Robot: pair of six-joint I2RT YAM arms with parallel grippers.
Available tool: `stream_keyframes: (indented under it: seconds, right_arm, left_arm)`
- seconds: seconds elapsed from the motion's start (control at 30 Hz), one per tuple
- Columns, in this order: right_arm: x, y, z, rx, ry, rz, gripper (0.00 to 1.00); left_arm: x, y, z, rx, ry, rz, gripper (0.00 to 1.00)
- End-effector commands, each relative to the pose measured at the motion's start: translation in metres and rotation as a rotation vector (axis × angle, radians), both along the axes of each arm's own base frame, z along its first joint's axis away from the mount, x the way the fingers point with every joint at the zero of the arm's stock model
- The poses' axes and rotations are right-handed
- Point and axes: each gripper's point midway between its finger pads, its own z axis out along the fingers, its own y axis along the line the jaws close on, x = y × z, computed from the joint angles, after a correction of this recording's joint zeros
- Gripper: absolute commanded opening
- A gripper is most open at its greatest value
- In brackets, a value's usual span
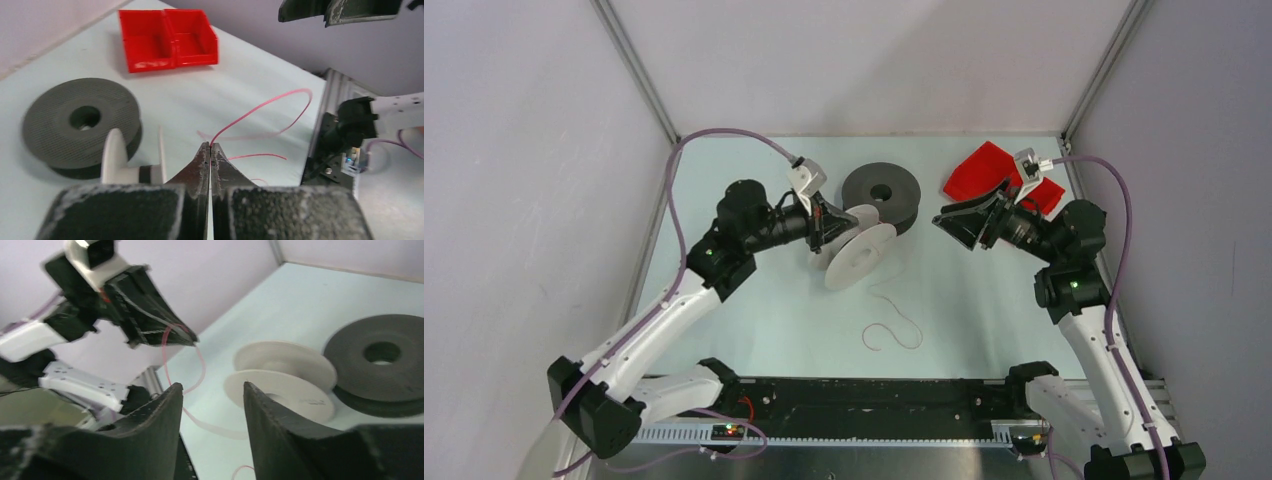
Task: Wrap the cables
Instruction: Adjust the cable at the center of the board.
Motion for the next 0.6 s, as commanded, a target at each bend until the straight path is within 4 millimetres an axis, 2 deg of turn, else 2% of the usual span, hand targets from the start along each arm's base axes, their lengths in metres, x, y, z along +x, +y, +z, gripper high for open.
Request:
stream_keyframes:
  seconds: [0.0, 0.17, 0.3, 0.4, 0.57]
  right_arm:
    - [0.012, -0.011, 0.007, -0.066, -0.068, -0.126, 0.56]
    - [0.011, 0.014, 0.021, -0.081, -0.174, -0.053, 0.58]
    - [-0.001, 0.058, 0.027, -0.136, -0.240, 0.054, 0.58]
    - [-0.004, 0.081, 0.028, -0.161, -0.293, 0.098, 0.58]
    - [0.002, 0.107, 0.021, -0.213, -0.291, 0.152, 0.47]
  left_arm:
    - [0.007, 0.027, -0.003, 0.188, -0.093, 0.116, 0.00]
    - [-0.007, 0.036, -0.012, 0.325, -0.132, 0.099, 0.00]
    - [-0.010, 0.039, -0.012, 0.427, -0.138, 0.126, 0.00]
    - [-0.014, 0.036, -0.018, 0.468, -0.131, 0.108, 0.00]
    - [-0.019, 0.032, -0.014, 0.459, -0.122, 0.099, 0.00]
